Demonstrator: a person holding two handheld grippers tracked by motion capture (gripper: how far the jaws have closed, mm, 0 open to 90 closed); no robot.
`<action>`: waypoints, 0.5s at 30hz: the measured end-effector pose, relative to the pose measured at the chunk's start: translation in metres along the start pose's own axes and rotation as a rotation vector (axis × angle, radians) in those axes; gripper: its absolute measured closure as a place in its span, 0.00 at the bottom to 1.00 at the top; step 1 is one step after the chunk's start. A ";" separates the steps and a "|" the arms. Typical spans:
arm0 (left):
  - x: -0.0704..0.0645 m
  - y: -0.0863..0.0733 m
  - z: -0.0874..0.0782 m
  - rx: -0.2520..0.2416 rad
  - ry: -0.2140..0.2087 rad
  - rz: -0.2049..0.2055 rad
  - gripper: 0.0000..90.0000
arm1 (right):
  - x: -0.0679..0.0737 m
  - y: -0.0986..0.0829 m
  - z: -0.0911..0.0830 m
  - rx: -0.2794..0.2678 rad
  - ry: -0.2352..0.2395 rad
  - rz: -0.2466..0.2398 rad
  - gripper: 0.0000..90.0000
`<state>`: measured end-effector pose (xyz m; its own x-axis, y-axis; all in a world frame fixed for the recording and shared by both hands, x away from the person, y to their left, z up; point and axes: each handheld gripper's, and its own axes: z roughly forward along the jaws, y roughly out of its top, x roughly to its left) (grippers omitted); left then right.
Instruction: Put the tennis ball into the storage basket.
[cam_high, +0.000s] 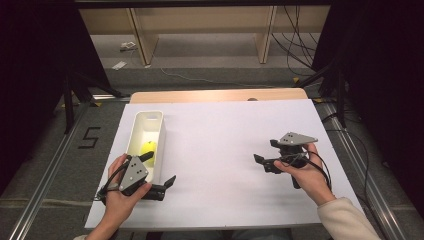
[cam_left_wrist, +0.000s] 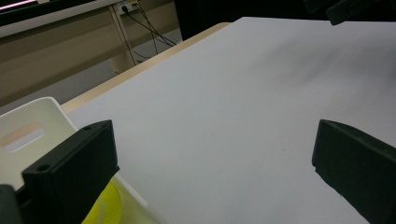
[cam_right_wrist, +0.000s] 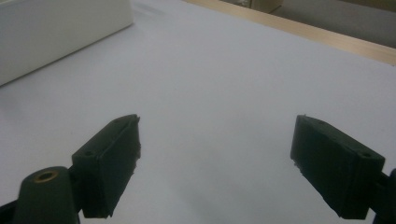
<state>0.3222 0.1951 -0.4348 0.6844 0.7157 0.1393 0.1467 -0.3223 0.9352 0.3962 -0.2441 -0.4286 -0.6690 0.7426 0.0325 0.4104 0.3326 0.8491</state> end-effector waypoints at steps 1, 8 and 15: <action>0.000 0.000 0.000 0.000 0.000 0.000 0.00 | 0.000 -0.001 -0.001 -0.001 -0.001 0.003 0.18; 0.000 0.000 0.000 0.000 0.001 -0.001 0.00 | -0.003 -0.009 -0.007 0.004 -0.011 0.010 0.18; 0.000 0.000 0.000 -0.001 0.001 -0.002 0.00 | -0.004 -0.016 -0.013 0.010 -0.008 0.015 0.18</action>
<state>0.3220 0.1954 -0.4349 0.6832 0.7171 0.1377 0.1475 -0.3202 0.9358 0.3843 -0.2594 -0.4355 -0.6579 0.7520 0.0406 0.4260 0.3272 0.8435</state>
